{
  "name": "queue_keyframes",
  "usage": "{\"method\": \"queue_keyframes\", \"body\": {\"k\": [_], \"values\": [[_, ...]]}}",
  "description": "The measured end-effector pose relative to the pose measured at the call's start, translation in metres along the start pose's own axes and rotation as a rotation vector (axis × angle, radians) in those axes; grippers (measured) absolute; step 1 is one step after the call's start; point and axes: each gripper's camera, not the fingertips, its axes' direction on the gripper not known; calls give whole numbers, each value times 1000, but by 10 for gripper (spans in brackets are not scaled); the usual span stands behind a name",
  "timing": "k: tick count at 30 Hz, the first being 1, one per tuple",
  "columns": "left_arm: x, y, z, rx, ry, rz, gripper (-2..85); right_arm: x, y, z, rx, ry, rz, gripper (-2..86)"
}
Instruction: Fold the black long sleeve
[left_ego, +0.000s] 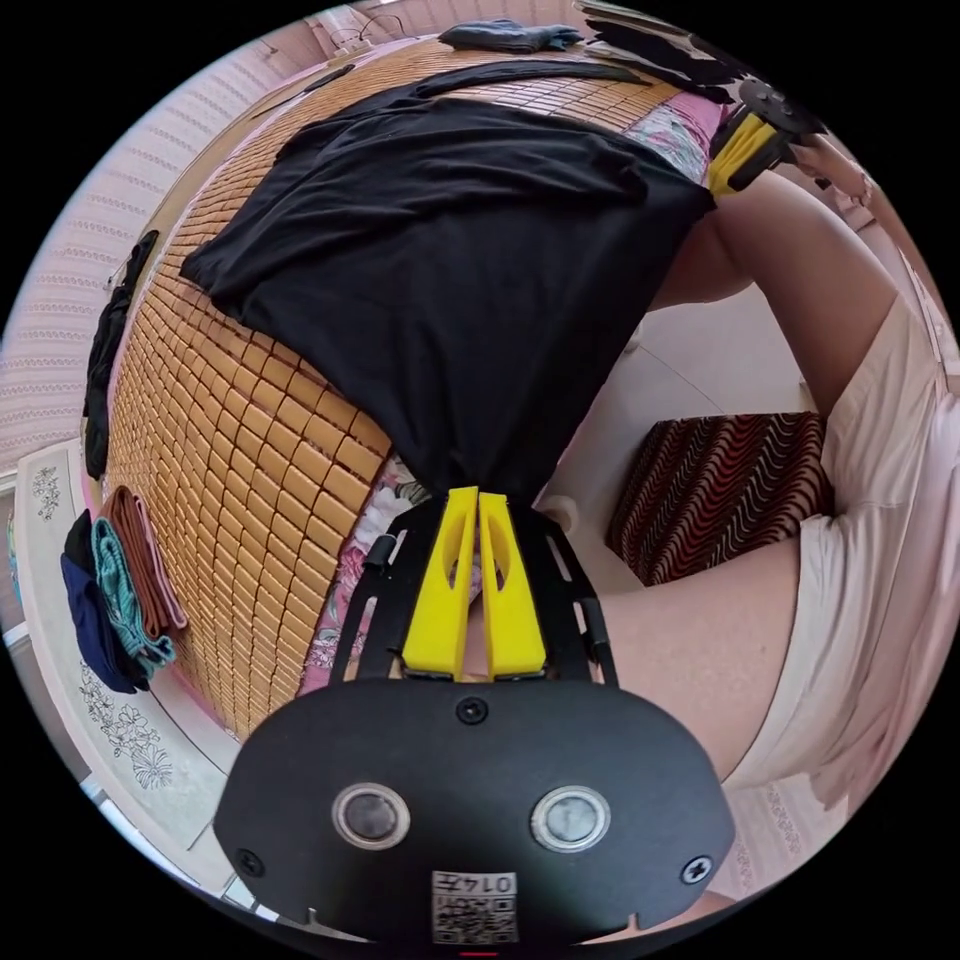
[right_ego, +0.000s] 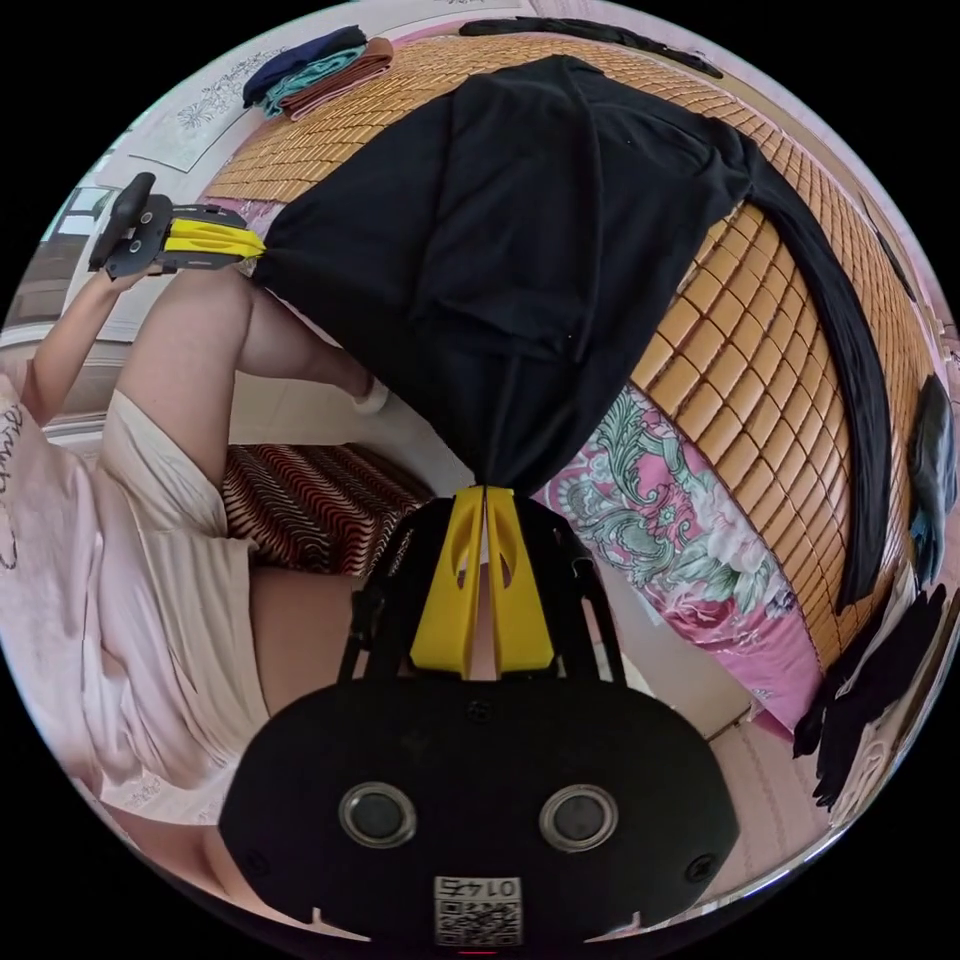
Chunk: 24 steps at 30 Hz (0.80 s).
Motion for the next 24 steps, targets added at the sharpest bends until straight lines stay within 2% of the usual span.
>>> {"method": "queue_keyframes", "body": {"k": [6, 9, 12, 15, 18, 20, 22, 24], "values": [[-7, -7, 11, -22, 58, -14, -6, 18, 5, 5, -14, -87, 9, 17], [-13, -11, 16, 1, 111, -69, 9, 27, 8, 14, -60, -122, 35, 90], [-19, -6, 6, 7, 108, -101, 33, 39, 22, 11, -57, -135, 72, 110], [-23, 2, -9, 1, 62, -114, 38, 63, 44, -13, 95, -140, 165, 103], [-30, 1, -33, 90, 59, -147, 31, 106, 71, -44, 388, -112, 371, 94], [-40, -15, -49, 181, 107, -186, 27, 143, 102, -58, 666, -8, 660, 98], [-45, -38, -60, 235, 133, -181, 27, 164, 119, -57, 845, 58, 805, 109], [-45, -68, -76, 303, 123, -139, 31, 187, 124, -52, 881, 108, 921, 130]]}}
